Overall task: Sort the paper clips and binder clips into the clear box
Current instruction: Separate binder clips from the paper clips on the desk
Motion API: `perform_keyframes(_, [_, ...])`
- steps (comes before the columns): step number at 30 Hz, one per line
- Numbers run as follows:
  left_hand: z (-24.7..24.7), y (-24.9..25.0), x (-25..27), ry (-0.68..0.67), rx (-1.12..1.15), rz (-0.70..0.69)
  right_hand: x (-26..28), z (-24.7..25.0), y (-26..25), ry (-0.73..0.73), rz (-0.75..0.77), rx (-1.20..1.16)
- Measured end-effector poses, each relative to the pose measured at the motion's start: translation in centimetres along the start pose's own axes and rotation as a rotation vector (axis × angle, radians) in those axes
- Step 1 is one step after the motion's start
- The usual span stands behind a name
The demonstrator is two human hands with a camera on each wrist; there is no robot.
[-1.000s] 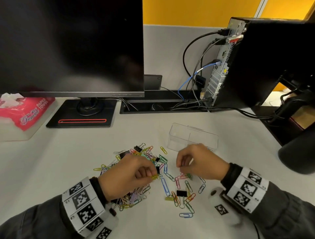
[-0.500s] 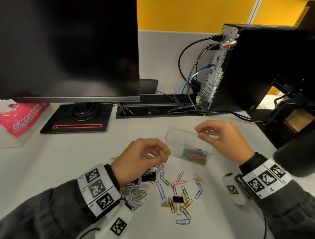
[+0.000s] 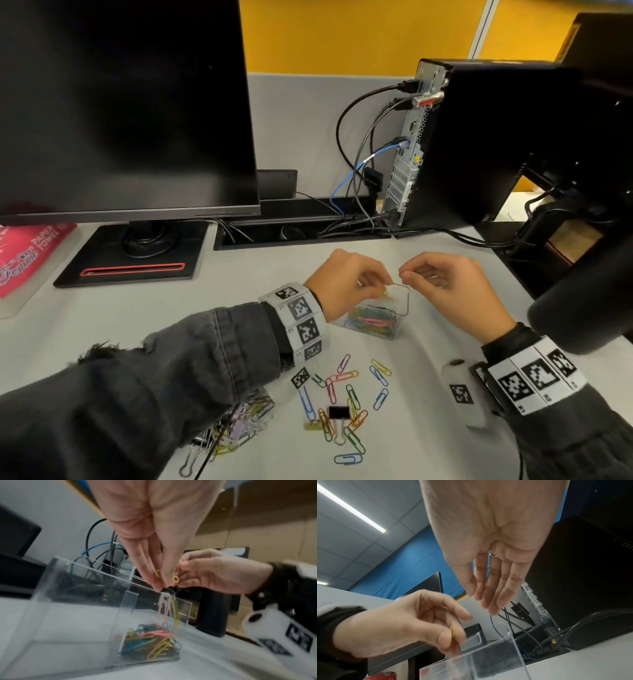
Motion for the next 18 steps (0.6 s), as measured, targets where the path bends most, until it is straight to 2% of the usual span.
perform_keyframes(3, [-1.2,-0.9,0.0,-0.074,-0.09,0.037,-0.1,0.6,0.0,0.015,-0.001,-0.015])
perform_keyframes(10, [1.4,-0.7,0.7,0.048,0.004,0.023,0.3,0.5,-1.3,-0.026,0.042,0.006])
perform_keyframes(13, [3.3,-1.6,2.2,0.075,0.002,0.058,0.8,-0.8,-1.7,-0.228,0.035,0.112])
perform_keyframes(15, [4.2,-2.5,3.7,0.038,-0.065,0.086,1.8,-2.4,-1.9,-0.402,0.027,0.215])
perform_keyframes(18, [4.9,-3.8,6.6,-0.052,-0.197,0.15,4.0,-5.7,-2.8,-0.555,0.036,0.24])
Point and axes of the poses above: each hand's wrist, its own x-axis away from the middle knuckle, its own z-axis out of the back of the hand, y = z × x, the point moved 9 cm from there along -x, towards the middle knuckle, and after that the axes turned 7 degrees about -x, right-handed, at the moved point
